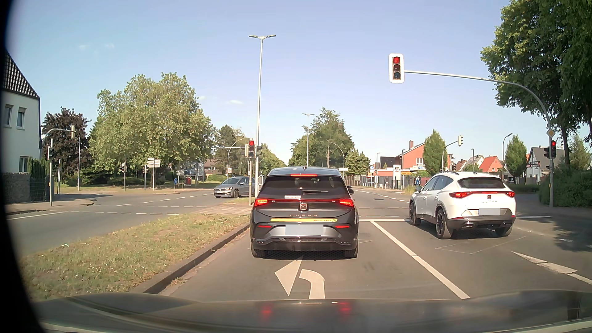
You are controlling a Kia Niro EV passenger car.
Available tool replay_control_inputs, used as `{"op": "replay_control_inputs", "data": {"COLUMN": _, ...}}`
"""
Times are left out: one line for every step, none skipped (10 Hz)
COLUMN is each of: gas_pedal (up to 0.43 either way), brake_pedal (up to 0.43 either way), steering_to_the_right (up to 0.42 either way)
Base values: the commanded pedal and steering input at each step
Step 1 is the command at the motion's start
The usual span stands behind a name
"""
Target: Follow the waypoints while adhering to traffic rules and regulations
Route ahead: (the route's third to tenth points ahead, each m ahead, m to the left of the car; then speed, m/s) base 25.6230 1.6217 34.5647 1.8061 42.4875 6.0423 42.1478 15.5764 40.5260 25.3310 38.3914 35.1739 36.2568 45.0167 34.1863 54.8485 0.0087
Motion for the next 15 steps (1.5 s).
{"op": "replay_control_inputs", "data": {"gas_pedal": 0.0, "brake_pedal": 0.207, "steering_to_the_right": -0.004}}
{"op": "replay_control_inputs", "data": {"gas_pedal": 0.0, "brake_pedal": 0.207, "steering_to_the_right": -0.004}}
{"op": "replay_control_inputs", "data": {"gas_pedal": 0.0, "brake_pedal": 0.207, "steering_to_the_right": -0.004}}
{"op": "replay_control_inputs", "data": {"gas_pedal": 0.0, "brake_pedal": 0.207, "steering_to_the_right": -0.004}}
{"op": "replay_control_inputs", "data": {"gas_pedal": 0.0, "brake_pedal": 0.207, "steering_to_the_right": -0.004}}
{"op": "replay_control_inputs", "data": {"gas_pedal": 0.0, "brake_pedal": 0.207, "steering_to_the_right": -0.004}}
{"op": "replay_control_inputs", "data": {"gas_pedal": 0.0, "brake_pedal": 0.207, "steering_to_the_right": -0.004}}
{"op": "replay_control_inputs", "data": {"gas_pedal": 0.0, "brake_pedal": 0.207, "steering_to_the_right": -0.004}}
{"op": "replay_control_inputs", "data": {"gas_pedal": 0.0, "brake_pedal": 0.207, "steering_to_the_right": -0.004}}
{"op": "replay_control_inputs", "data": {"gas_pedal": 0.0, "brake_pedal": 0.207, "steering_to_the_right": -0.004}}
{"op": "replay_control_inputs", "data": {"gas_pedal": 0.0, "brake_pedal": 0.207, "steering_to_the_right": -0.004}}
{"op": "replay_control_inputs", "data": {"gas_pedal": 0.0, "brake_pedal": 0.207, "steering_to_the_right": -0.004}}
{"op": "replay_control_inputs", "data": {"gas_pedal": 0.0, "brake_pedal": 0.207, "steering_to_the_right": -0.004}}
{"op": "replay_control_inputs", "data": {"gas_pedal": 0.0, "brake_pedal": 0.207, "steering_to_the_right": -0.004}}
{"op": "replay_control_inputs", "data": {"gas_pedal": 0.0, "brake_pedal": 0.207, "steering_to_the_right": -0.004}}
